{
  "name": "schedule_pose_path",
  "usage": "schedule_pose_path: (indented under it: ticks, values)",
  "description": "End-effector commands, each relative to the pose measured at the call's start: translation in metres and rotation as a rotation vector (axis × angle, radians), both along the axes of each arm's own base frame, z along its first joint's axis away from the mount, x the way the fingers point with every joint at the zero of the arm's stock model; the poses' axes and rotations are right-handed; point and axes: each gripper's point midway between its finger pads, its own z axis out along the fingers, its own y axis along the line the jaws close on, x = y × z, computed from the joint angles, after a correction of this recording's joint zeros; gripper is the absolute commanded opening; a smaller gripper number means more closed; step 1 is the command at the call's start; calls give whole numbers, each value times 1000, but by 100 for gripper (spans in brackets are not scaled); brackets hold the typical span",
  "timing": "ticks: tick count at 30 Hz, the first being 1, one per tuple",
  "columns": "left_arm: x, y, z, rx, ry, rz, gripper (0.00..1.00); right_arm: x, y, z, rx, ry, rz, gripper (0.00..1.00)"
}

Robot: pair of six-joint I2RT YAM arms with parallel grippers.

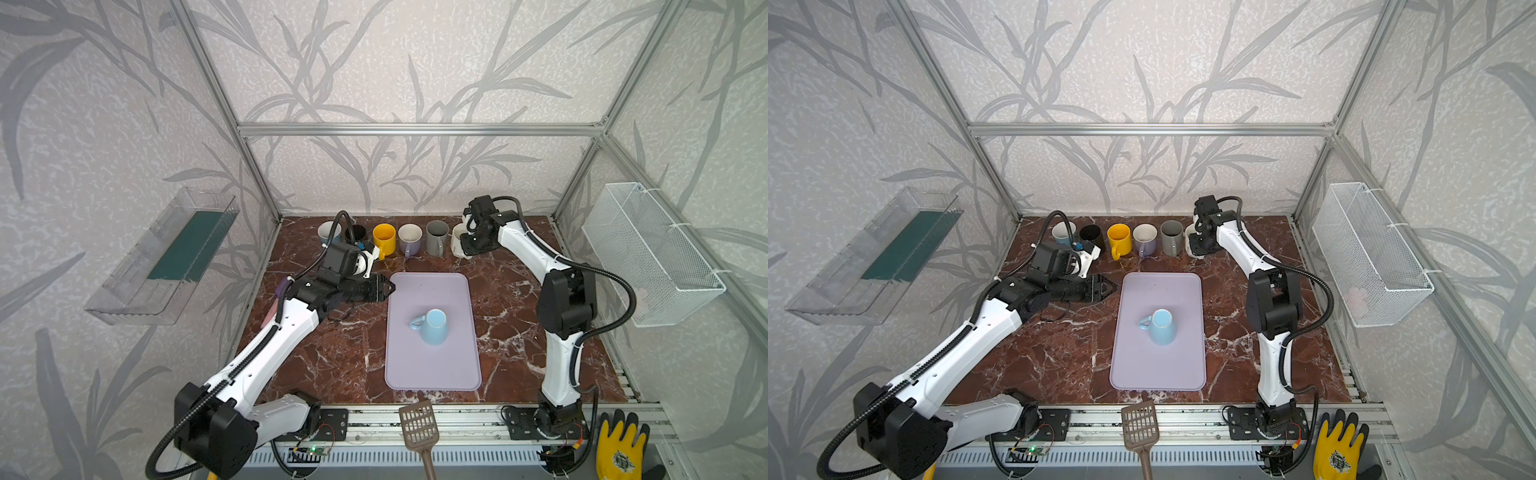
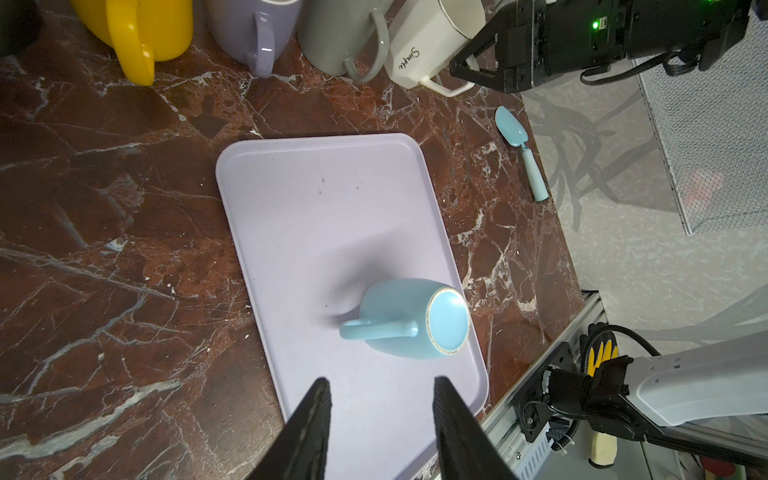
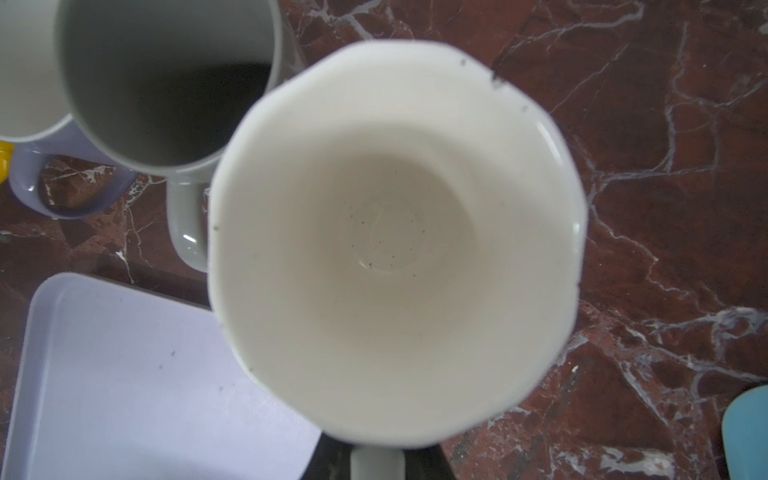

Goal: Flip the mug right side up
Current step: 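Carry the white mug mouth-up toward the grey mug with the right gripper, then lower the white mug onto the table beside the grey mug with the right gripper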

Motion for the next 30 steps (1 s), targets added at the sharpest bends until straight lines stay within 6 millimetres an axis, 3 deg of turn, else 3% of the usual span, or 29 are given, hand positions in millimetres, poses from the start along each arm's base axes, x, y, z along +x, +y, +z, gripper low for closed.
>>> schedule_pose_path:
  ticks: [1, 30]
  values:
    - [-3, 2, 11, 11, -33, -10, 43, 13, -1, 16, -31, -50, 0, 0]
    - [-19, 17, 17, 52, -54, 6, 43, 27, -5, -3, -54, -12, -73, 0]
